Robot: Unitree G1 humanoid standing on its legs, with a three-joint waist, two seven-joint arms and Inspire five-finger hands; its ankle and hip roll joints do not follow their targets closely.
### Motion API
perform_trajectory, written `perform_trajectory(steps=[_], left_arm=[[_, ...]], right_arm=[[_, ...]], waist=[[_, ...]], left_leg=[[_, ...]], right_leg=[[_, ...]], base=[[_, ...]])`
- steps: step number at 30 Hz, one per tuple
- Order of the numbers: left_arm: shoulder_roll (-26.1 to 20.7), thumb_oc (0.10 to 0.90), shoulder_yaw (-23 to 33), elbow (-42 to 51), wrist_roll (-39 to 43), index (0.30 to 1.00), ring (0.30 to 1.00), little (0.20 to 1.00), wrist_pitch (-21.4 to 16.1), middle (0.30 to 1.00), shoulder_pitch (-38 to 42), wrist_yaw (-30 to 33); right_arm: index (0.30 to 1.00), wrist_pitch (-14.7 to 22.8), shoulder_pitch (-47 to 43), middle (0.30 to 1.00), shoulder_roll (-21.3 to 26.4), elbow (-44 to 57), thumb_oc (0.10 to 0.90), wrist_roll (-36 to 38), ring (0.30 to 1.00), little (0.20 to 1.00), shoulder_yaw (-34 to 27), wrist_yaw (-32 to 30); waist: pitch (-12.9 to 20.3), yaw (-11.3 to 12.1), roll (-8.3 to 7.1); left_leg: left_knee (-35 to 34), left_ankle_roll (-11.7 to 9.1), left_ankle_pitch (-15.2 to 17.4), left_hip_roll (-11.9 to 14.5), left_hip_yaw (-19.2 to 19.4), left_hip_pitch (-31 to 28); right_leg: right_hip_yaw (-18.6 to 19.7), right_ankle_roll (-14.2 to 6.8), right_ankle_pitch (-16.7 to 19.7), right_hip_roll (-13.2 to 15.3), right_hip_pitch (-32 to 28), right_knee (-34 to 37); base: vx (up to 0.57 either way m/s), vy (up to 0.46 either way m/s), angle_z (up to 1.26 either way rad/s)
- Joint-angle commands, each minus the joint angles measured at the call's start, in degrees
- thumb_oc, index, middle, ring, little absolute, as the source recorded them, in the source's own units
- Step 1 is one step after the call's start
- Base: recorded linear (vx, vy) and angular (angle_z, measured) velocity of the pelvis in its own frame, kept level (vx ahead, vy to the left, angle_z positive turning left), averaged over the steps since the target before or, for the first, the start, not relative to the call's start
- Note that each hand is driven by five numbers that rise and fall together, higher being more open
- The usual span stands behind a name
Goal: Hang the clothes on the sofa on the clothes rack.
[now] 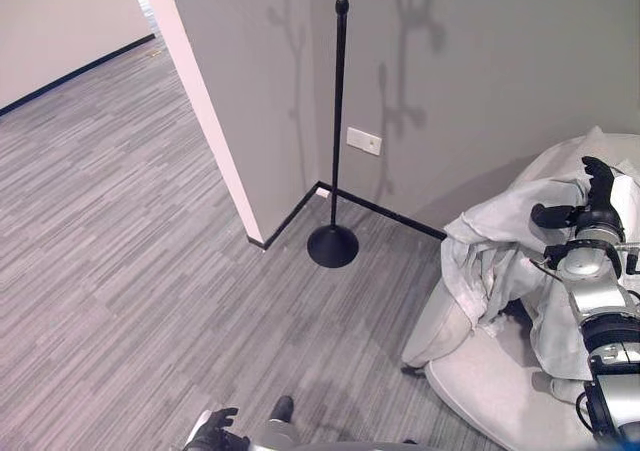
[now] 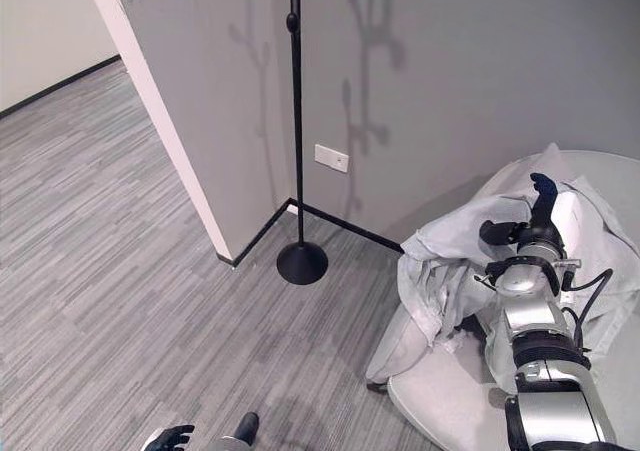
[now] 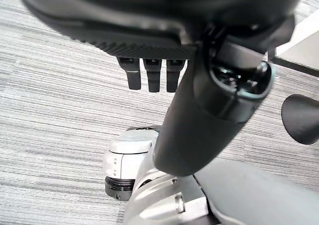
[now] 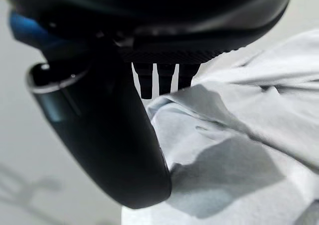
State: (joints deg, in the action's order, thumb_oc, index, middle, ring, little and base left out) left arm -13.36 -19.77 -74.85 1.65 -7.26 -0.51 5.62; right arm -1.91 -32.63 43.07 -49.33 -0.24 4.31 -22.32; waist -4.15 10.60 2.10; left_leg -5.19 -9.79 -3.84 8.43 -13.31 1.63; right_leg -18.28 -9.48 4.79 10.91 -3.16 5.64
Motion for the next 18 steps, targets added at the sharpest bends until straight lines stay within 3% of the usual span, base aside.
perform_trajectory(steps=[1, 6, 10, 11, 12, 18], left_arm=[[0.96, 0.800, -4.28, -4.96, 0.40, 0.900, 0.900, 0.900, -0.93, 0.900, 2.44, -1.14], [0.78, 0.800, -4.68, -4.80, 0.72, 0.900, 0.900, 0.900, -0.90, 0.900, 2.69, -1.76], [0.42, 0.800, -5.16, -4.50, 0.84, 0.900, 0.900, 0.900, -0.93, 0.900, 3.25, -2.28], [0.37, 0.800, -5.15, -4.40, 0.85, 0.900, 0.900, 0.900, -0.89, 0.900, 3.42, -2.31], [0.34, 0.800, -5.07, -4.28, 0.89, 0.900, 0.900, 0.900, -0.83, 0.900, 3.48, -2.40], [-0.04, 0.800, -4.46, -3.87, 0.99, 0.900, 0.900, 0.900, -0.51, 0.900, 4.14, -2.61]], right_arm=[[0.900, 5.30, -9.69, 0.900, 6.85, -5.06, 0.800, 7.17, 0.900, 0.900, 3.34, 1.89], [0.900, 4.90, -13.90, 0.900, 6.40, -15.00, 0.800, 10.16, 0.900, 0.900, 8.34, 6.48], [0.900, 3.20, -16.80, 0.900, 3.21, -23.39, 0.800, 11.59, 0.900, 0.900, 13.43, 12.18], [0.559, 2.83, -17.18, 0.559, 2.43, -24.40, 0.573, 11.46, 0.559, 0.559, 14.11, 12.93], [0.300, 2.53, -17.38, 0.300, 1.58, -25.47, 0.400, 11.23, 0.300, 0.300, 14.68, 13.80], [0.300, 1.62, -16.78, 0.300, -2.33, -27.90, 0.400, 7.99, 0.300, 0.300, 17.09, 15.47]], waist=[[1.16, 1.75, -2.88], [1.08, 1.89, -2.82], [0.87, 2.28, -2.95], [0.82, 2.28, -2.98], [0.78, 2.25, -2.98], [0.69, 2.25, -3.27]], left_leg=[[0.19, 3.00, 4.77, -1.98, -1.84, -1.17], [0.19, 2.95, 4.28, -2.23, -1.98, -0.54], [0.19, 2.87, 3.72, -2.75, -2.21, 0.33], [0.19, 2.88, 3.62, -2.82, -2.28, 0.46], [0.19, 2.90, 3.57, -2.88, -2.31, 0.57], [0.19, 3.00, 3.61, -3.26, -2.37, 0.59]], right_leg=[[0.76, -1.44, -1.65, 2.30, -3.20, -0.68], [0.54, -1.57, -1.52, 2.43, -2.88, -0.64], [0.04, -1.65, -1.33, 2.63, -2.56, -0.64], [-0.04, -1.66, -1.28, 2.67, -2.50, -0.64], [-0.18, -1.70, -1.29, 2.72, -2.50, -0.64], [-0.19, -1.62, -1.38, 2.79, -2.69, -0.64]], base=[[0.02, 0.012, 0.06], [0.01, 0.013, 0.08], [-0.01, 0.006, 0.05], [0.00, 0.000, 0.00], [0.00, 0.000, 0.00], [0.00, 0.000, 0.00]])
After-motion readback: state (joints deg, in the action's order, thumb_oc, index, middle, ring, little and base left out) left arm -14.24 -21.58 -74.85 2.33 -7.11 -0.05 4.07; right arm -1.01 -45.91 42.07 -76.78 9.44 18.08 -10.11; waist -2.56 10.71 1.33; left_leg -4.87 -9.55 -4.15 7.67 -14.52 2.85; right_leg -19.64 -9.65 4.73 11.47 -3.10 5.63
